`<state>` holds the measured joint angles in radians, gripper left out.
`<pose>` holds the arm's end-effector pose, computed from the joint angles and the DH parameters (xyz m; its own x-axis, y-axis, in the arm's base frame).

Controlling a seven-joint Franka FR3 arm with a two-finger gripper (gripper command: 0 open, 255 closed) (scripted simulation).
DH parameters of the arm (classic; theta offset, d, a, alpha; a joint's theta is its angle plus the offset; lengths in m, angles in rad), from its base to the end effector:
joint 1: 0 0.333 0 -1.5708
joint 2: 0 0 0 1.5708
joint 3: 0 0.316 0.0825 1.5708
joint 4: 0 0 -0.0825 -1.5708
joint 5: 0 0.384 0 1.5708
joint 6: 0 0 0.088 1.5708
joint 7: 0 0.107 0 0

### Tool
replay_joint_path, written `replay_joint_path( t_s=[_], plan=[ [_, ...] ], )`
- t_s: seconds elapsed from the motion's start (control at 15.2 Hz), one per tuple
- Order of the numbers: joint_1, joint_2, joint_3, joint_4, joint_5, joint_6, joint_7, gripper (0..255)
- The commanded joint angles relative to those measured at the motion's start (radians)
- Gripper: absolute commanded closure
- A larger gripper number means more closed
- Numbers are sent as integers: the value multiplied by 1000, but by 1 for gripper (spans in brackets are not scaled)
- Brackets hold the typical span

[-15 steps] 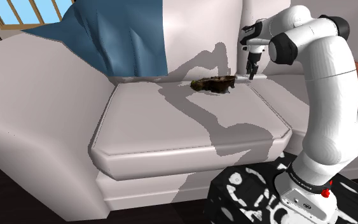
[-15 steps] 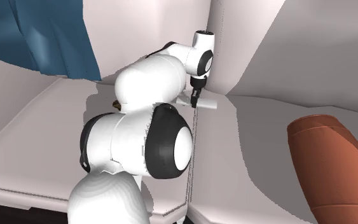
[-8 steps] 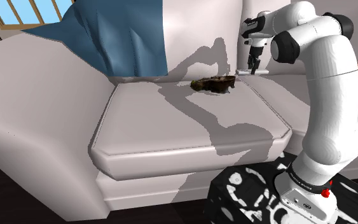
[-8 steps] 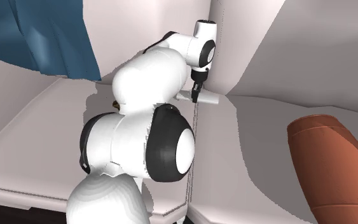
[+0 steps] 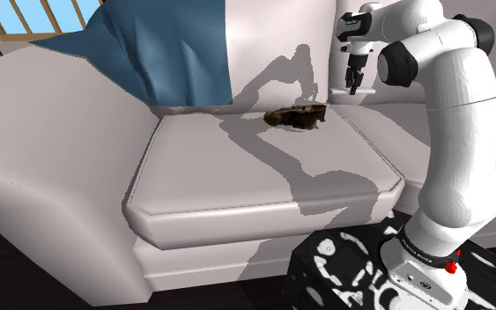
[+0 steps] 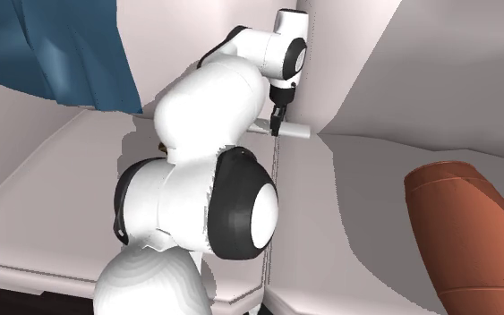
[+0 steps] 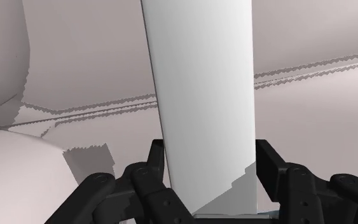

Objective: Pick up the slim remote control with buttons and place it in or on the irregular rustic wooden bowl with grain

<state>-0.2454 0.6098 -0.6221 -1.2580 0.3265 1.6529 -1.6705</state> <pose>0.5468 -0.4366 0.4407 0.6762 0.7367 -0.0090 0.7315 -0.6728 -0.1109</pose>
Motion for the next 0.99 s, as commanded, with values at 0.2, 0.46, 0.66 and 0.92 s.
replay_joint_path(
  t_s=[0.2, 0.46, 0.66, 0.92],
  plan=[
    [-13, -4, -2, 66, -4, -66, 7, 255],
    [-29, 2, -2, 133, -2, -124, 12, 255],
    [-45, 11, 0, 191, 1, -171, 16, 255],
    [34, -40, 0, 118, -19, -147, 72, 255]
  ],
)
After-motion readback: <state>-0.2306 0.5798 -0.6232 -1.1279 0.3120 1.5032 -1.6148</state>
